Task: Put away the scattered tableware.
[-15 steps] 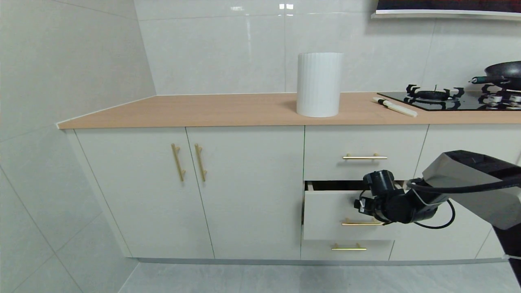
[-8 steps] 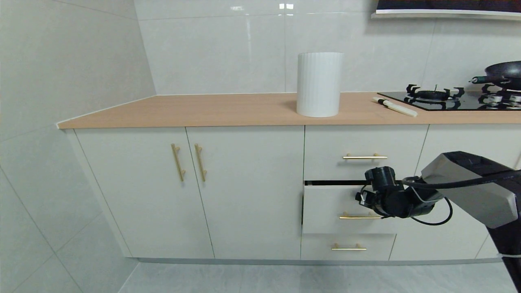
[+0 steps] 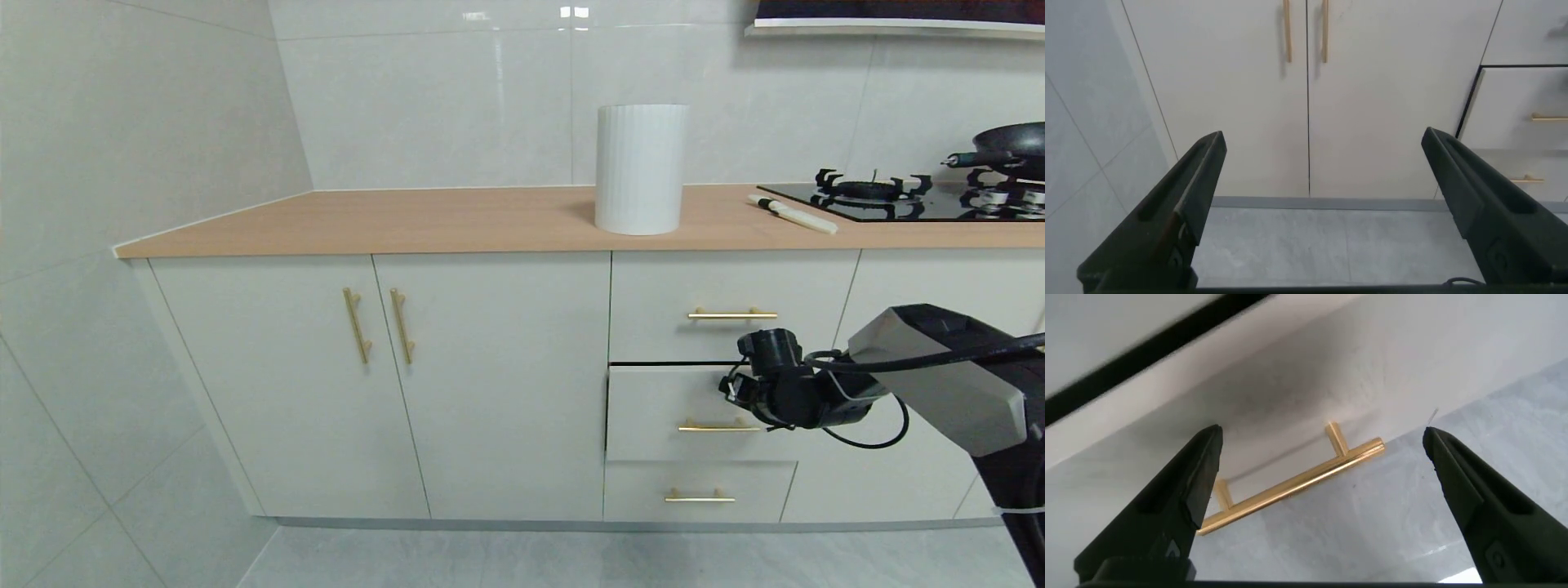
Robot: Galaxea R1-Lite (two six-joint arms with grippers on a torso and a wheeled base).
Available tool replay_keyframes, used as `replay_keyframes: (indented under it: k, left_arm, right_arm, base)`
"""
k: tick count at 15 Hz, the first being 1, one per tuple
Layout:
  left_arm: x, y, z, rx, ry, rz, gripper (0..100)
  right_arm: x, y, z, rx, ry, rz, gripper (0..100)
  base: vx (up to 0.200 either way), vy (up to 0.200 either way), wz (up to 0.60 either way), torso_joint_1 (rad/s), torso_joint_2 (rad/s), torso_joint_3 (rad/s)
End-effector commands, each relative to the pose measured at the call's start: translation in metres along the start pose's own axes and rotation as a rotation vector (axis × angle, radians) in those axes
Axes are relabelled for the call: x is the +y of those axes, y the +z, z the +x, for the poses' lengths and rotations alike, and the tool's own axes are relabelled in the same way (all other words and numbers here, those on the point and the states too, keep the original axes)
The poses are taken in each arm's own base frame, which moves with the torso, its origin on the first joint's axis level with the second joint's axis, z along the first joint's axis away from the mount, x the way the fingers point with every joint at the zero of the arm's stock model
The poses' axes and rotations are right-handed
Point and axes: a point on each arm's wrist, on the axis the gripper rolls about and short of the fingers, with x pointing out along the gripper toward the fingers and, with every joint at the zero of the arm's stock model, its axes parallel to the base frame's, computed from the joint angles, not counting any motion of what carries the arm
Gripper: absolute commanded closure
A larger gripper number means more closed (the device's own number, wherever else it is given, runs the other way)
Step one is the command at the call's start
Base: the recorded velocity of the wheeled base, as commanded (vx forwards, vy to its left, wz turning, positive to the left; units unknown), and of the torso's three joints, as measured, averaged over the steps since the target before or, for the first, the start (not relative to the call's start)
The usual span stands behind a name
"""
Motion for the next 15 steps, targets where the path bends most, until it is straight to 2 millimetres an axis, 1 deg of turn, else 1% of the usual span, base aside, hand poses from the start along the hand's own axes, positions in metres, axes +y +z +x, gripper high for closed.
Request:
replay_keyframes:
  k: [1, 5, 7, 9, 15]
  left_arm:
    - [0.000, 0.000, 0.000, 0.000, 0.001, 0.000, 0]
    - [0.000, 0.000, 0.000, 0.000, 0.001, 0.000, 0]
    - [0.000, 0.000, 0.000, 0.000, 0.001, 0.000, 0]
    - [0.000, 0.000, 0.000, 0.000, 0.001, 0.000, 0]
    - [0.000, 0.000, 0.000, 0.000, 0.001, 0.000, 0]
  right_arm:
    - [0.000, 0.005, 0.002, -0.008, -0.004, 0.018, 0]
    - [-0.001, 0.013, 0.006, -0.017, -0.024, 0.064, 0]
    - [-0.002, 0.013, 0.009, -0.019, -0.039, 0.065, 0]
    - [-0.002, 0.013, 0.009, -0.014, -0.044, 0.064, 0]
    - [-0.001, 0.019, 0.013, -0.036, -0.078, 0.101, 0]
  base:
    - [0.000, 0.000, 0.00, 0.000, 0.00, 0.000]
    - [0.000, 0.000, 0.00, 0.000, 0.00, 0.000]
    - [0.000, 0.000, 0.00, 0.000, 0.00, 0.000]
    - [0.000, 0.000, 0.00, 0.000, 0.00, 0.000]
    - [0.000, 0.000, 0.00, 0.000, 0.00, 0.000]
